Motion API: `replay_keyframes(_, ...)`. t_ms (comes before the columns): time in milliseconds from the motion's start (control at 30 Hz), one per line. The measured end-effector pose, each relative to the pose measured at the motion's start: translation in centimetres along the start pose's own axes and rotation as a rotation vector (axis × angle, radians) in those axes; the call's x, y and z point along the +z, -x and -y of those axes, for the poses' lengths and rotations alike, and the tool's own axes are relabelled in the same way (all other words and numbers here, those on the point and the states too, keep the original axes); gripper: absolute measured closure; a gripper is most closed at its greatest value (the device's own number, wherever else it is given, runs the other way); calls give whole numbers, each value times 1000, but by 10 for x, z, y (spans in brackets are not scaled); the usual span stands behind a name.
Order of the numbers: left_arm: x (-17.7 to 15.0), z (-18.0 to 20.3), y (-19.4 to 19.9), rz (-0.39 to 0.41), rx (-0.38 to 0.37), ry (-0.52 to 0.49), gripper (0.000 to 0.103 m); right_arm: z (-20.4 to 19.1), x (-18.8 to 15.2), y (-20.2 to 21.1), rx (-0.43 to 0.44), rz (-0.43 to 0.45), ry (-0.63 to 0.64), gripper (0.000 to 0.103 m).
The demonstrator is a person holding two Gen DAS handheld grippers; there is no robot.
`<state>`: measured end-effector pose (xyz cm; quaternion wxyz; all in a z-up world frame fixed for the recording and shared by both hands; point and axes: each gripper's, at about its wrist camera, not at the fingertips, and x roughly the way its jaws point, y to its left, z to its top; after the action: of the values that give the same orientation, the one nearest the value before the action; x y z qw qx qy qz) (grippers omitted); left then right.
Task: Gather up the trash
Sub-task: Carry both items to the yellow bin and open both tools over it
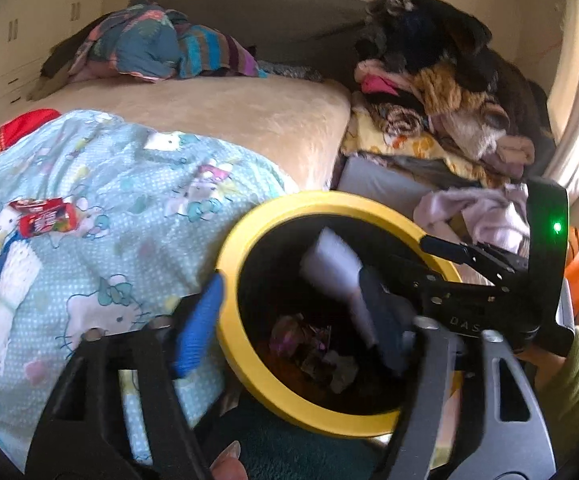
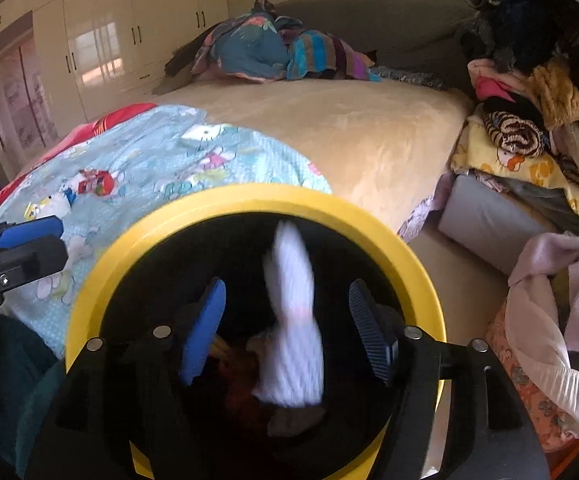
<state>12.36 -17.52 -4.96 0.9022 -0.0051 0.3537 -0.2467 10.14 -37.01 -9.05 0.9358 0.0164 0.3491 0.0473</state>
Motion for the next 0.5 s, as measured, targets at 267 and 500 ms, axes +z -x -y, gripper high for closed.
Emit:
replay_keyframes(267,8,-28,26,57,51,93,11,-14,18,12,-15,36,-10,27)
replay_keyframes(500,8,-44,52,113,102,122,11,-36,33,23,36,61,1,26)
